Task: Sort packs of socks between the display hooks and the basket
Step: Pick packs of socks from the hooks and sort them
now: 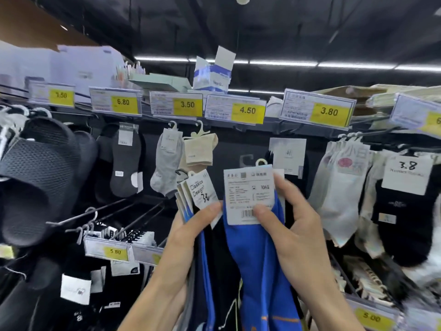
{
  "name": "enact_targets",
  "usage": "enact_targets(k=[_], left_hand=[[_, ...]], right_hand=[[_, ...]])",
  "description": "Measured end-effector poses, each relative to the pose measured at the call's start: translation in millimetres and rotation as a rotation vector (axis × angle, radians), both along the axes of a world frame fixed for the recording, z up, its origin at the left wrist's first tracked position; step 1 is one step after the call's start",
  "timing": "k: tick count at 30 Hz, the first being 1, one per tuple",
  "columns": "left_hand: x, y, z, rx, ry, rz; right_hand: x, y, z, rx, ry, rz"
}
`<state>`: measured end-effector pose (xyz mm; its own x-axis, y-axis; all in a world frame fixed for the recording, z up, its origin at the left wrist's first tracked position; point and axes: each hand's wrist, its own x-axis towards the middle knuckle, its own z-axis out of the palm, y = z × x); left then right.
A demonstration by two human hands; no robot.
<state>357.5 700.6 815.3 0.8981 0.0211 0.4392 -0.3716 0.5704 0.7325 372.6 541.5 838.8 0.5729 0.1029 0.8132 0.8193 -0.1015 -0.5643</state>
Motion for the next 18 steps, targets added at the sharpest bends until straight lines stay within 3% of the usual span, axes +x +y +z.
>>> enact_targets(k=[5, 8, 11, 12, 18], left_hand=[[2, -6, -3, 0.082, 0.056, 0.171], [-1, -16, -2, -0.020, 0.019, -0.006], [3, -10, 3, -0.104, 0.032, -0.100], [0, -2, -3, -0.109, -0.047, -0.134], [15, 3, 1, -0.045, -0.040, -0.277]], right_hand=[[-8, 9, 3, -0.210, -0.278, -0.453], [-13, 19, -3, -0.405, -0.406, -0.495], [-16, 12, -4, -0.376, -0.178, -0.218], [-17, 10, -3, -0.325, -0.117, -0.154], [3, 15, 4, -0.128, -0.008, -0.210]])
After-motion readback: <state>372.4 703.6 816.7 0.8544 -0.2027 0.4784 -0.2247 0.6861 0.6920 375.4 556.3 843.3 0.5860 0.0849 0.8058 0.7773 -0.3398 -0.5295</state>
